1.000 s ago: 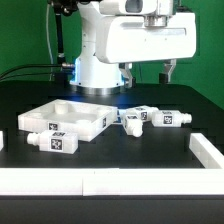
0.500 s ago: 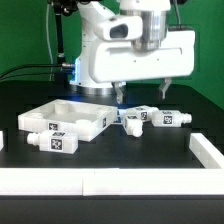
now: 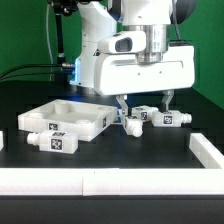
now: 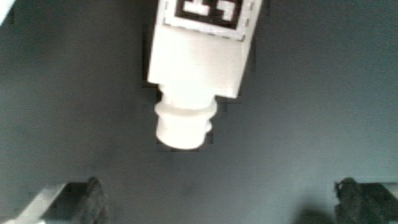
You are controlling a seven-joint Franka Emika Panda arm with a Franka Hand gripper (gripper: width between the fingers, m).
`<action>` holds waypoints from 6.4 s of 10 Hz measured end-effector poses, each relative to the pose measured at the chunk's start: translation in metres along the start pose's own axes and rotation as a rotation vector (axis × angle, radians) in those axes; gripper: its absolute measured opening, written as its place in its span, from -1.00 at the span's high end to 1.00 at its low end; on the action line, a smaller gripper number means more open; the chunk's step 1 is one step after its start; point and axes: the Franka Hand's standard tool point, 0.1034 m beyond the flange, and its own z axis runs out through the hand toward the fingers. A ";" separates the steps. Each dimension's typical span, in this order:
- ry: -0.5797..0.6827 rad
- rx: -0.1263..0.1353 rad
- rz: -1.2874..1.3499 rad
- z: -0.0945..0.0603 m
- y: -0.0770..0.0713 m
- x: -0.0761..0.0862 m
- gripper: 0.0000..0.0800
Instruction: Assemble one leg
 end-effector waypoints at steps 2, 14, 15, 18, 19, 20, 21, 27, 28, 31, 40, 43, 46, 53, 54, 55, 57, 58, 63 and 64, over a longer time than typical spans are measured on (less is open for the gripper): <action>-0.045 0.007 0.028 0.018 0.001 -0.021 -0.63; -0.091 0.016 0.024 0.023 -0.010 -0.025 0.29; -0.097 0.016 0.009 0.004 -0.016 -0.013 0.29; -0.080 0.015 0.016 -0.020 -0.042 0.016 0.29; -0.072 0.013 0.007 -0.026 -0.046 0.015 0.29; -0.075 0.011 -0.011 -0.029 -0.041 0.005 0.29; -0.085 0.011 -0.019 -0.030 -0.035 -0.007 0.29; -0.085 0.009 0.000 -0.026 -0.042 -0.021 0.29; -0.087 0.006 0.081 -0.026 -0.061 -0.020 0.29; -0.079 0.015 0.151 -0.020 -0.127 -0.003 0.29; -0.101 0.035 0.172 0.028 -0.147 0.012 0.29; -0.115 0.033 0.162 0.037 -0.146 0.000 0.29; -0.111 0.034 0.160 0.038 -0.146 0.001 0.29; -0.119 0.043 0.017 -0.025 -0.065 -0.017 -0.62; -0.119 0.042 0.007 -0.029 -0.051 -0.026 -0.62; -0.119 0.044 -0.015 -0.029 -0.037 -0.032 -0.62; -0.121 0.044 -0.006 -0.028 -0.037 -0.032 -0.62; -0.121 0.044 -0.006 -0.028 -0.037 -0.033 -0.62; -0.146 0.025 0.142 -0.029 0.039 -0.070 -0.62; -0.153 0.026 0.202 -0.028 0.063 -0.080 -0.62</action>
Offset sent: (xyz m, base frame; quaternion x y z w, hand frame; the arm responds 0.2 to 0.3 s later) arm -0.0248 -0.0008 -0.0385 -0.0091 -0.0420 0.0630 0.9971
